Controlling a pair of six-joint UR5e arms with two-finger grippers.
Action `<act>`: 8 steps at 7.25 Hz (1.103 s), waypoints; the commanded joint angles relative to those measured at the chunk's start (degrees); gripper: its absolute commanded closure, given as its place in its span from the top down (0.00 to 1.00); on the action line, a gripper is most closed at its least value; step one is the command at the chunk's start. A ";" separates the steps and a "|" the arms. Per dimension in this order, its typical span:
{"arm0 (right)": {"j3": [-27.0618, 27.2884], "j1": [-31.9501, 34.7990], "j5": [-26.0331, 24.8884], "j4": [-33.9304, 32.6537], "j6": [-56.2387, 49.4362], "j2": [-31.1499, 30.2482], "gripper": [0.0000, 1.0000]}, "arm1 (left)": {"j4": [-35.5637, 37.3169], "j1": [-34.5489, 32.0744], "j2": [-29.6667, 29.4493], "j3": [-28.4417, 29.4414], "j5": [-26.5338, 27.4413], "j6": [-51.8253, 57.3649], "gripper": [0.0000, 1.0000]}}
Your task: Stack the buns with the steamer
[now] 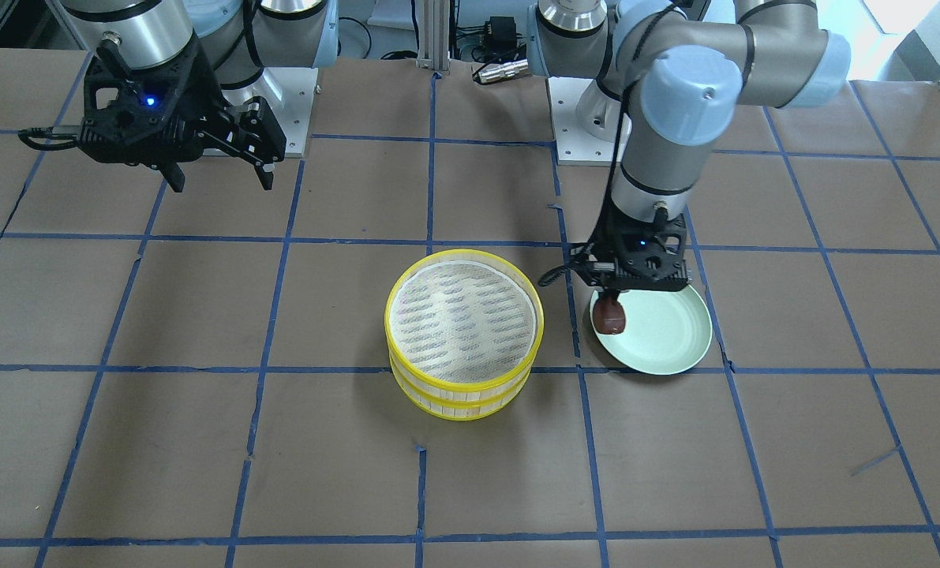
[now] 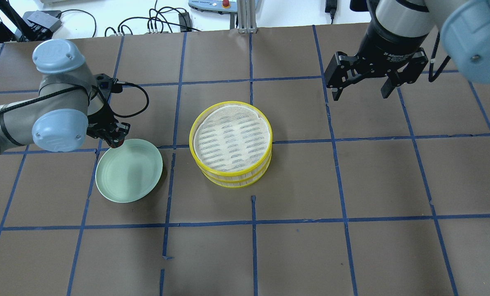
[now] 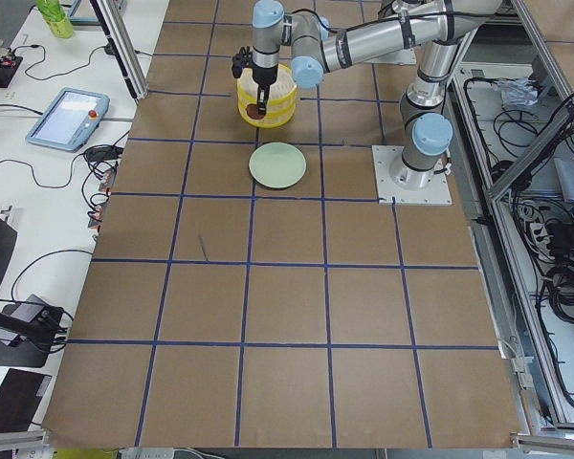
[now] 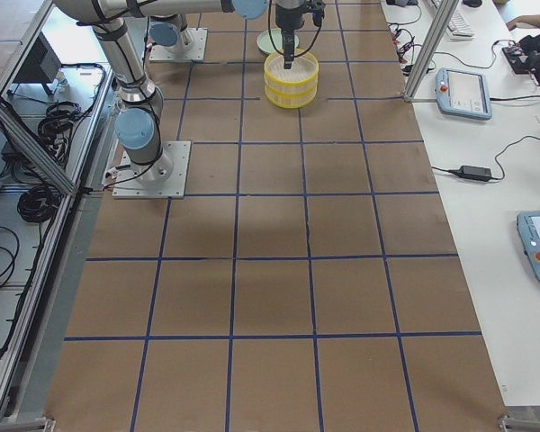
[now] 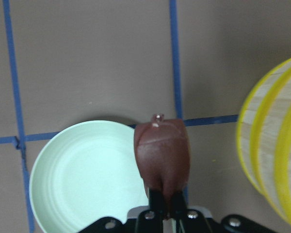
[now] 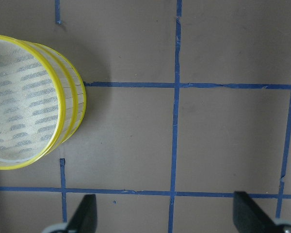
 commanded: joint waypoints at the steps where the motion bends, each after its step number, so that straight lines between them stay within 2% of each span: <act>1: 0.07 0.03 0.00 0.00 0.10 0.00 1.00 | 0.93 -7.34 -1.32 2.23 -3.55 -11.08 0.00; 2: -0.01 0.03 0.00 0.08 0.19 0.00 1.00 | 1.72 -7.79 -2.20 2.14 -4.70 -11.46 0.04; 3: -0.01 0.03 0.00 0.00 0.27 -0.08 1.00 | 1.64 -7.80 -3.17 1.45 -4.71 -11.03 0.67; 4: 0.07 0.12 0.00 0.00 0.27 -0.09 1.00 | 1.64 -7.80 -3.78 1.44 -4.71 -11.46 0.88; 5: -0.01 0.03 0.00 0.00 0.27 0.00 1.00 | 1.55 -7.80 -3.96 1.27 -4.88 -11.47 0.95; 7: -0.01 0.03 0.00 0.00 0.27 0.00 1.00 | 1.55 -7.19 -3.01 2.75 -4.10 -9.72 0.96; 8: -0.01 0.03 0.00 0.00 0.27 0.00 1.00 | -0.28 -5.09 -1.87 3.98 -3.83 -3.79 0.98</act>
